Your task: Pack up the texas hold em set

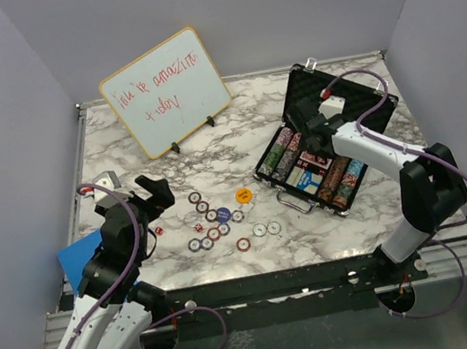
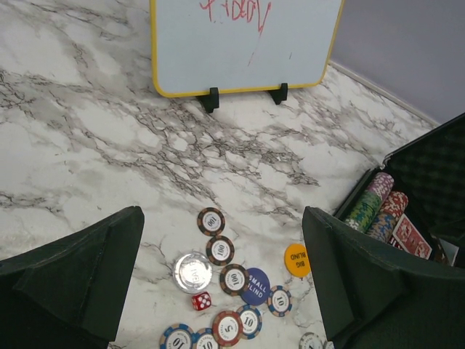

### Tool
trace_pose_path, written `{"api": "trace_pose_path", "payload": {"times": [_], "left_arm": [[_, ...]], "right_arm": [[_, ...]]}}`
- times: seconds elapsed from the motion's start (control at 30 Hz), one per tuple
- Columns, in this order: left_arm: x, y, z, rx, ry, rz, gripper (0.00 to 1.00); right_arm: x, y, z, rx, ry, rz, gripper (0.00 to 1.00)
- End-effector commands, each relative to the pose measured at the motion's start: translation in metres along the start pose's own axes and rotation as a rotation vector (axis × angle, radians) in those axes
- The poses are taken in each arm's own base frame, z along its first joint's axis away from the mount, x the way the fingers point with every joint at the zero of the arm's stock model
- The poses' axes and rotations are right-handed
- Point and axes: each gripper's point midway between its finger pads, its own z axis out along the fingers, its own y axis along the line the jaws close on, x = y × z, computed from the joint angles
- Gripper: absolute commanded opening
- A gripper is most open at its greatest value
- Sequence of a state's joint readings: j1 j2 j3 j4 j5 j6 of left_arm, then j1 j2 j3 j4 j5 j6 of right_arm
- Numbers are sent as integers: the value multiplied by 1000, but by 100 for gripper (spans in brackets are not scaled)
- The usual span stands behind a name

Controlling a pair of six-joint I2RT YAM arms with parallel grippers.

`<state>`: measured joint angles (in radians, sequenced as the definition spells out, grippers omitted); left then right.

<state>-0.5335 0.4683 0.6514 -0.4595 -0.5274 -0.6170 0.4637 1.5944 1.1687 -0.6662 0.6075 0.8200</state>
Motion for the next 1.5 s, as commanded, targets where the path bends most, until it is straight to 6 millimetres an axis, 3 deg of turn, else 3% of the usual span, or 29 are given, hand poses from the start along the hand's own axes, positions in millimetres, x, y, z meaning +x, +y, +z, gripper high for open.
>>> {"api": "trace_pose_path", "payload": {"times": [0.0,0.77,1.0,1.2,1.3,1.47], "left_arm": [[12,2,3,-6,37,15,99],[16,3,6,-17,48,17,99],[17,2,6,-14,52,19,99],[15,-3,8,-2,58,23,99],[11,-6,8,3,51,24,99],[-1,-11,3,27,29,18,99]], "right_arm": [[4,9,21,-11,7,50,51],[31,11,58,-42,93,-189,56],[27,5,61,-21,81,-269,71],[13,7,45,-55,66,-280,83],[5,14,27,-128,65,-272,82],[4,38,-15,-305,53,-272,74]]}}
